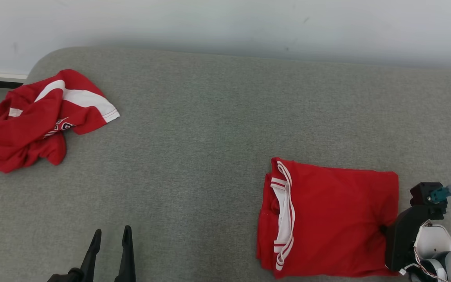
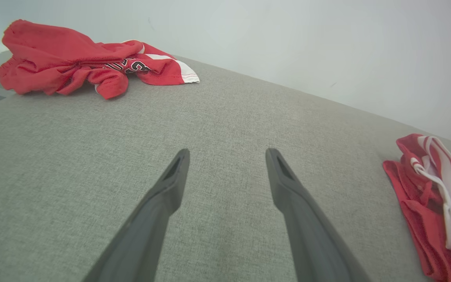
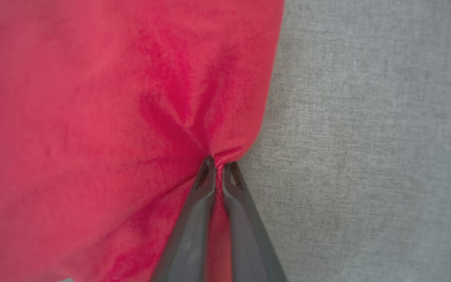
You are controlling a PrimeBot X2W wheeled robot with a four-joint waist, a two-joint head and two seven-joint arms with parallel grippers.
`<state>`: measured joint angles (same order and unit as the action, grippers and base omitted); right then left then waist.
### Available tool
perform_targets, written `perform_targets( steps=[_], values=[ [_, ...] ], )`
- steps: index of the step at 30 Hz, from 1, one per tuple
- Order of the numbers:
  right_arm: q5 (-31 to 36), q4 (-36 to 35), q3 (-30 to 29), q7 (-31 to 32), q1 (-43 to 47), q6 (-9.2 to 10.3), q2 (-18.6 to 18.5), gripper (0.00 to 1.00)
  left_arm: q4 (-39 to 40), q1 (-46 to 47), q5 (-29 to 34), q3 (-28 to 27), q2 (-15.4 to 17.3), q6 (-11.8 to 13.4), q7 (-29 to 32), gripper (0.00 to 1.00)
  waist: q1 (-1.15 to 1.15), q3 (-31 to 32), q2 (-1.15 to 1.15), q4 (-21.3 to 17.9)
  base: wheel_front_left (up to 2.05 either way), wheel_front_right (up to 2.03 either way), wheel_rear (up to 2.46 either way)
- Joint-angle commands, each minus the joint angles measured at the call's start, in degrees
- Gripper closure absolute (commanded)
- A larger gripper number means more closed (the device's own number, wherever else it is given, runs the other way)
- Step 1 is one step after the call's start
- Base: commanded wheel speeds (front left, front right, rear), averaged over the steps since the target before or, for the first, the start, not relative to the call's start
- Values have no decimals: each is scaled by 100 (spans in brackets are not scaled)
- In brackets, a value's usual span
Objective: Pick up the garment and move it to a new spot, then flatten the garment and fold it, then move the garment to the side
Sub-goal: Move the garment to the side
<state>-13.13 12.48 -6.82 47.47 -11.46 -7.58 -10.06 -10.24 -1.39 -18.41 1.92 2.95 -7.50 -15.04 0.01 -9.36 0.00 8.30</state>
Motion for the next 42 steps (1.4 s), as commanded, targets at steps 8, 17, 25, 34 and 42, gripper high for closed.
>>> perform_targets(
  steps=[8,17,25,34,42],
  values=[
    [-39,-230,874,-127,-524,18,-957,100,176,142,67,-51,4,5,-17,0,-1,-290,0,-623,0,0,0],
    [-269,14,1817,-386,-1500,17,-1766,100,410,502,224,32,201,5,-18,0,-1,-716,0,-1657,0,0,0],
    [-235,468,2385,-904,-2400,17,-2178,100,626,797,352,125,518,5,-18,0,-1,-1119,0,-2561,0,0,0],
    [-87,1203,2693,-1806,-3308,17,-2221,100,813,1069,418,275,935,5,-17,0,-1,-1692,0,-3255,0,0,0],
    [249,1855,2425,-2695,-3813,18,-2225,100,963,1283,473,446,1203,5,-17,0,-1,-2087,0,-3418,0,0,0]
  ],
)
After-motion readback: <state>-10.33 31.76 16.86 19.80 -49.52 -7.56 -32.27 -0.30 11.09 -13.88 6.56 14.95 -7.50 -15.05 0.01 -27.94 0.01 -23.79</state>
